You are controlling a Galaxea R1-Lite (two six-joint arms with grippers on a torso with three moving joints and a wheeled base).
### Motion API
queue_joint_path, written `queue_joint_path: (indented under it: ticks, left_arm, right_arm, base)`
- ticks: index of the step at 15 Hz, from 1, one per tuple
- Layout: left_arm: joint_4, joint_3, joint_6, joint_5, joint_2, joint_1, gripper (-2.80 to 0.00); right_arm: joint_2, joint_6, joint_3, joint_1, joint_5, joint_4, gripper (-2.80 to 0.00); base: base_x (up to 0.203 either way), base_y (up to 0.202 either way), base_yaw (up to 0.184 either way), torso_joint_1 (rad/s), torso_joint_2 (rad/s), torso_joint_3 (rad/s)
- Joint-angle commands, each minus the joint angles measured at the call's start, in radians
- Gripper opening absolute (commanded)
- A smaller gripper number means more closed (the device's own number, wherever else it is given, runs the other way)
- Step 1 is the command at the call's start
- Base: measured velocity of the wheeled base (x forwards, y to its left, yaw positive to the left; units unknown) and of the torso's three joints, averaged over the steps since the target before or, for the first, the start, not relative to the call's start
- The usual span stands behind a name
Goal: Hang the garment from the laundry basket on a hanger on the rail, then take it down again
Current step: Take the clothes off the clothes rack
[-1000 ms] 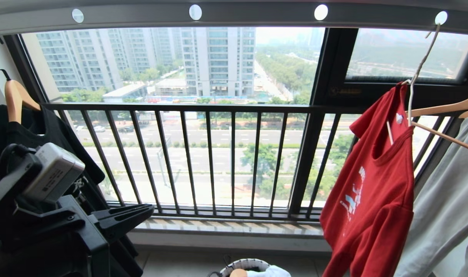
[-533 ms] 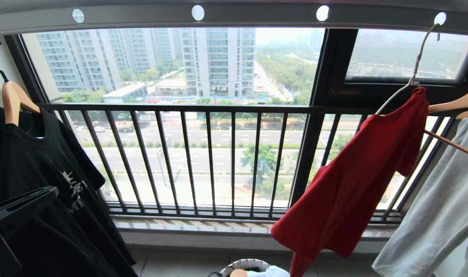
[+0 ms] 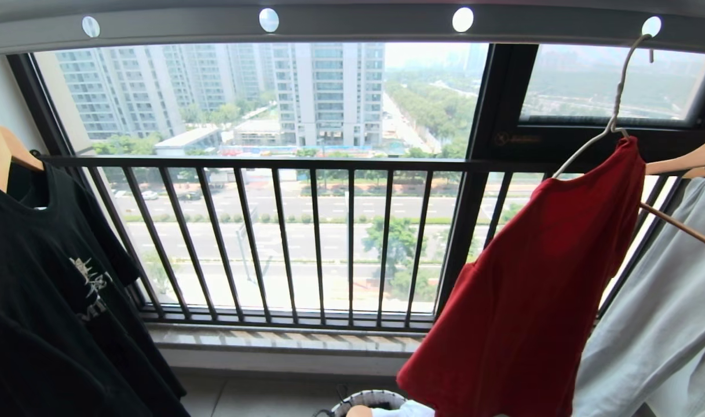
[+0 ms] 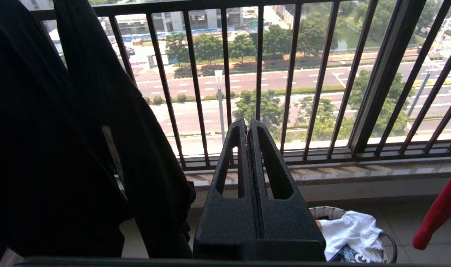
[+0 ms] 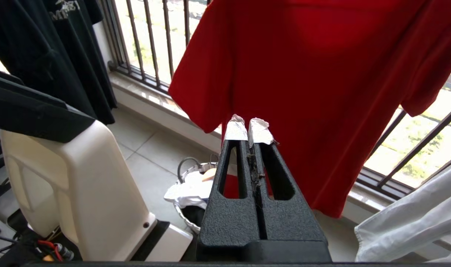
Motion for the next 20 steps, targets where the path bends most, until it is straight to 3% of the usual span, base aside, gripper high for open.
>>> queue_joint_path:
  ticks: [1,4,7,9,13,14,18,20]
  left_arm:
    - [0.008,0.123,0.0,0.022,-0.174,0.008,-2.8]
    - [-0.001,0.225,-0.012,0.074,-0.196,0.009,-2.8]
    - [-0.139,0.341,0.007,0.076,-0.196,0.009,-2.8]
    - [-0.084,0.35,0.036,0.078,-0.196,0.009,-2.8]
    - [-0.081,0.35,0.008,0.083,-0.196,0.009,-2.8]
    - [-0.081,0.35,-0.009,0.083,-0.196,0.009,-2.8]
    - [-0.081,0.35,-0.034,0.084,-0.196,0.009,-2.8]
    - [-0.081,0.35,-0.043,0.086,-0.196,0.009,-2.8]
  right_arm:
    - [-0.138,0.0,0.116,-0.015,-0.018,0.002,-2.8]
    - [-0.27,0.001,0.349,-0.027,-0.093,-0.09,-2.8]
    - [-0.307,0.088,0.573,-0.03,-0.231,-0.345,-2.8]
    - [-0.311,0.101,0.728,-0.03,-0.263,-0.497,-2.8]
    - [-0.314,0.046,1.005,-0.031,-0.312,-0.801,-2.8]
    - [-0.314,0.027,1.04,-0.031,-0.327,-0.866,-2.8]
    - [-0.314,-0.003,1.05,-0.031,-0.364,-0.876,-2.8]
    - [-0.314,-0.06,1.068,-0.031,-0.411,-0.881,-2.8]
  base:
    - [0.0,0.0,0.0,0.0,0.0,0.0]
    - [0.0,0.0,0.0,0.0,0.0,0.0]
    - [0.0,0.0,0.0,0.0,0.0,0.0]
    - [0.0,0.0,0.0,0.0,0.0,0.0]
    - [0.0,0.0,0.0,0.0,0.0,0.0]
    - [0.0,0.0,0.0,0.0,0.0,0.0]
    - [0.0,0.0,0.0,0.0,0.0,0.0]
    - [0.0,0.0,0.0,0.0,0.0,0.0]
